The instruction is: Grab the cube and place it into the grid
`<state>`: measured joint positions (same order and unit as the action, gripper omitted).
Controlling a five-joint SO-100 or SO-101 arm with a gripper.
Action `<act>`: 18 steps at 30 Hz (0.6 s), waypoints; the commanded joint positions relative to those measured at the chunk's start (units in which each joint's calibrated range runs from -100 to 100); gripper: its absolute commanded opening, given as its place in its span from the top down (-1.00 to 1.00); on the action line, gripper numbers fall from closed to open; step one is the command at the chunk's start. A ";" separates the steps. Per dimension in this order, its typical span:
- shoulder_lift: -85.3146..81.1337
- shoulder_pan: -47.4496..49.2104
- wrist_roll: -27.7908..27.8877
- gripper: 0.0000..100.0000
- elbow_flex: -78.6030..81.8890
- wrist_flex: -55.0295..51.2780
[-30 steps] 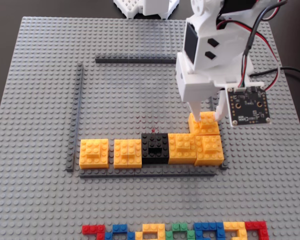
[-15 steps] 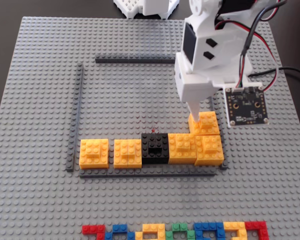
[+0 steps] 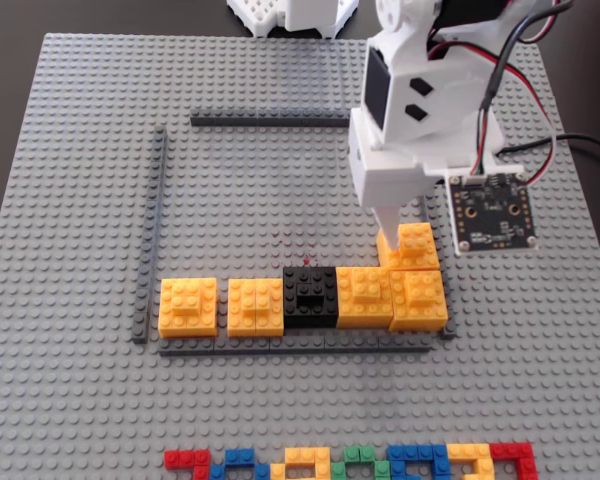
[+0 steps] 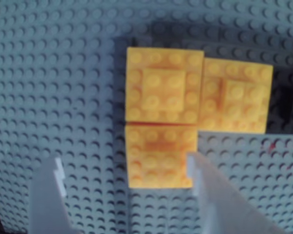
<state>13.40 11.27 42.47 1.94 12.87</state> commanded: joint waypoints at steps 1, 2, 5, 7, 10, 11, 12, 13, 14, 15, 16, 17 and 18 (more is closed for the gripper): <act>-5.40 -0.33 -0.44 0.37 -0.45 0.03; -5.66 -0.33 -0.44 0.37 -0.45 -0.07; -6.61 -0.47 -0.44 0.37 -0.45 -0.36; -7.55 -0.55 -0.44 0.37 -0.45 -0.71; -9.53 -0.92 -0.24 0.37 -0.63 -1.29; -10.22 -0.99 -0.20 0.37 -0.63 -1.54; -11.08 -1.06 -0.15 0.37 -0.72 -1.98; -11.85 -1.14 -0.15 0.37 -0.81 -2.32; -12.89 -1.14 -0.10 0.38 -0.72 -2.66; -13.83 -1.21 -0.10 0.40 -0.63 -2.90; -14.95 -1.21 -0.15 0.43 -0.36 -3.25; -15.98 -1.21 -0.20 0.46 0.01 -3.59; -17.27 -1.21 -0.29 0.49 0.37 -4.08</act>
<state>5.43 10.32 42.42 2.03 10.13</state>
